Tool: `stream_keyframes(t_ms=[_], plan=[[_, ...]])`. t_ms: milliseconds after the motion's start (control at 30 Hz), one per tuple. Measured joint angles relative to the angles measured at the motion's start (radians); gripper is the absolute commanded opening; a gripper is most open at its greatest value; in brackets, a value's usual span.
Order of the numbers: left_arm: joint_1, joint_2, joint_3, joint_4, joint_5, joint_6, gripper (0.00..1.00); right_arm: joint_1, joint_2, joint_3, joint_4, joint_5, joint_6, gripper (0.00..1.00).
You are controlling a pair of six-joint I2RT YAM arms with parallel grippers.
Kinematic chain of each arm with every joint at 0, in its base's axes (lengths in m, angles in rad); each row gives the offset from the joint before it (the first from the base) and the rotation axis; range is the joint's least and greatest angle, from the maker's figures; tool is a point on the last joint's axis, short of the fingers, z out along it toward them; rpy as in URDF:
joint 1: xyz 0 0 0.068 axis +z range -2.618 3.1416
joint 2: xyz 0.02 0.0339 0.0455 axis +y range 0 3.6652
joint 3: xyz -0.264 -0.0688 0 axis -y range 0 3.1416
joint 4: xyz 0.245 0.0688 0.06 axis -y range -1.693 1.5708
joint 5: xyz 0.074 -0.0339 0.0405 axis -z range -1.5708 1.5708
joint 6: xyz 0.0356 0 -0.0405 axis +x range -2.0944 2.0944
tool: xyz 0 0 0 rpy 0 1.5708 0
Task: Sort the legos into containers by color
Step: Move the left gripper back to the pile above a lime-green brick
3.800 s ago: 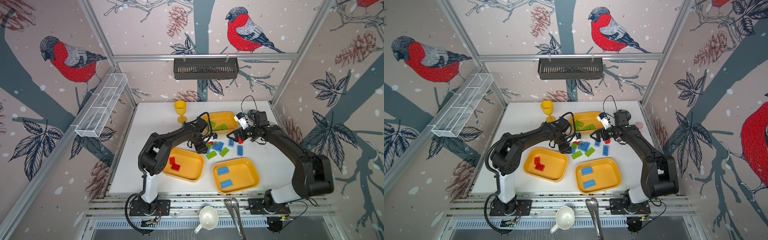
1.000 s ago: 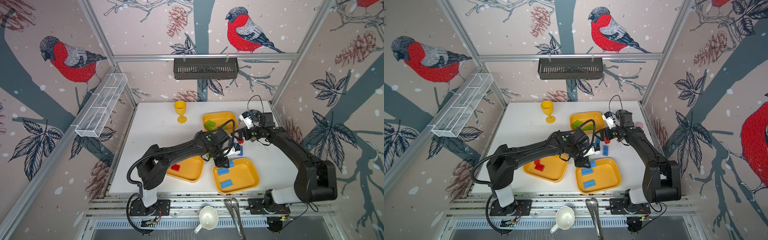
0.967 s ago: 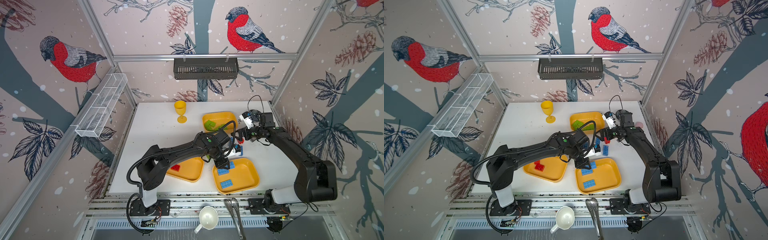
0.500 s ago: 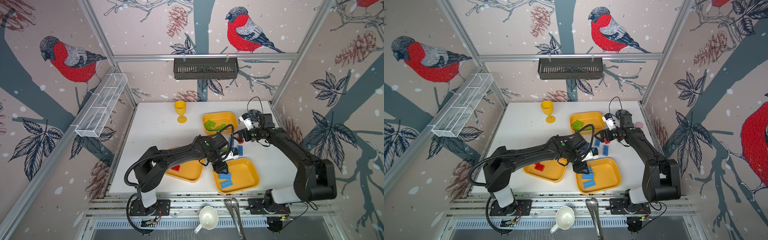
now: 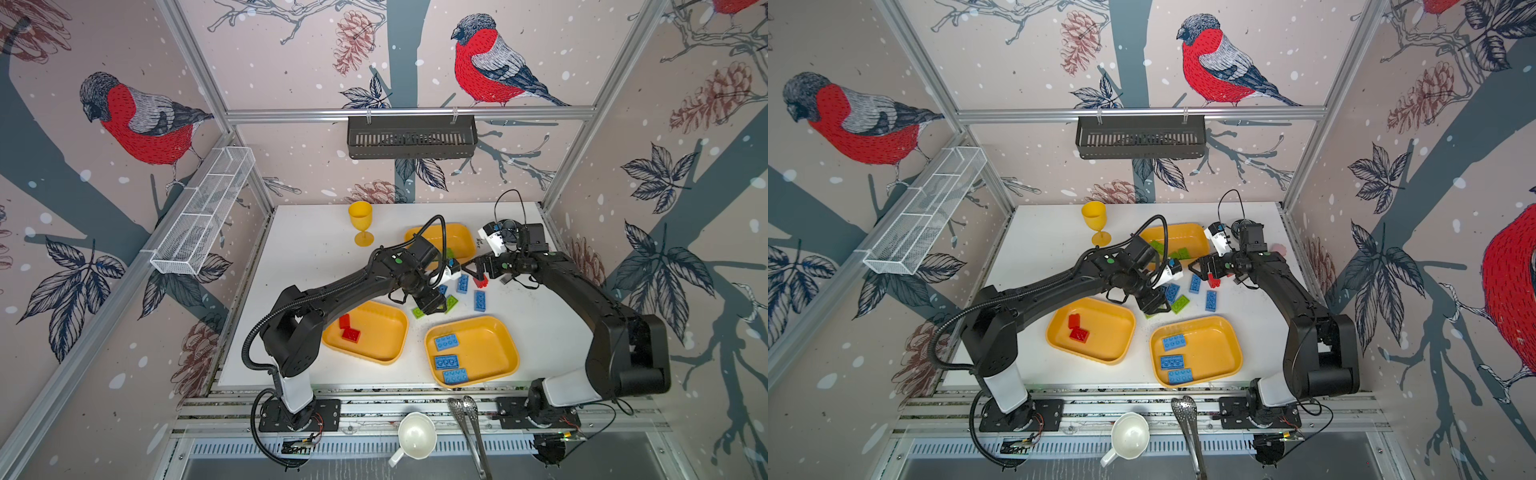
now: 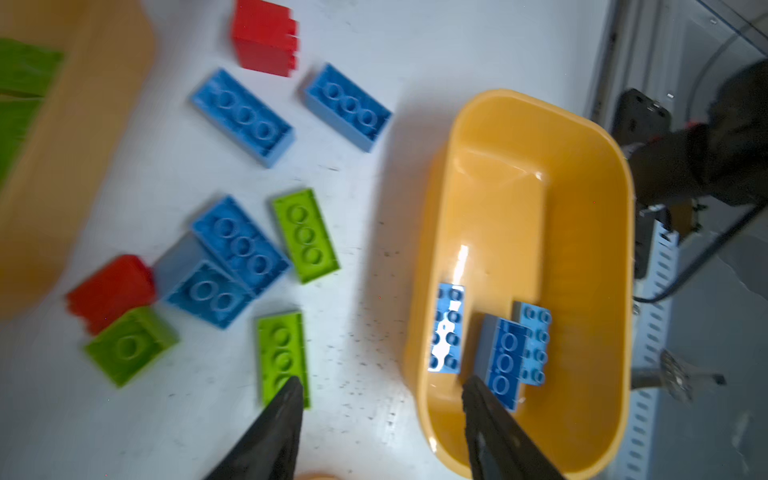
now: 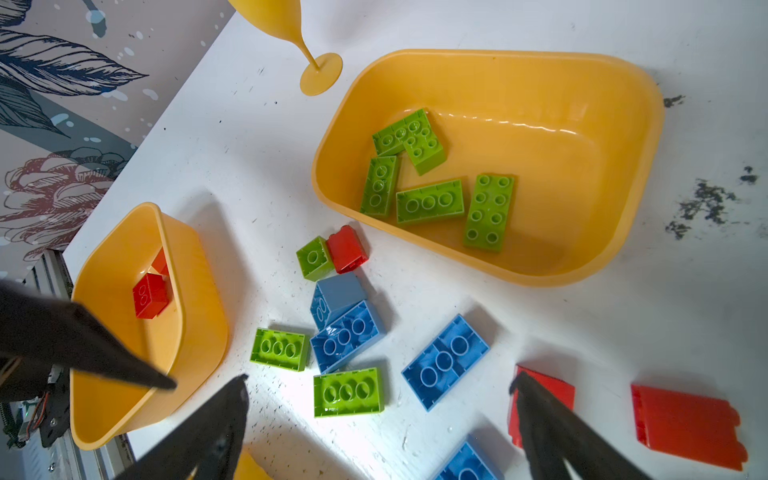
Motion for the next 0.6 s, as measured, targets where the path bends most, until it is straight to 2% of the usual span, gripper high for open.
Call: stream_keyframes(t_ms=[200,600], plan=[[0.082,0.085,0.077,0.021,-0.135,-0.119,0.62,0.0,0.009,0.024,0.004,0.002,0.001,0.99],[0.087,0.161,-0.013,0.102,-0.303,-0.293,0.59,0.0,0.009,0.012,0.006,0.01,0.0,0.99]])
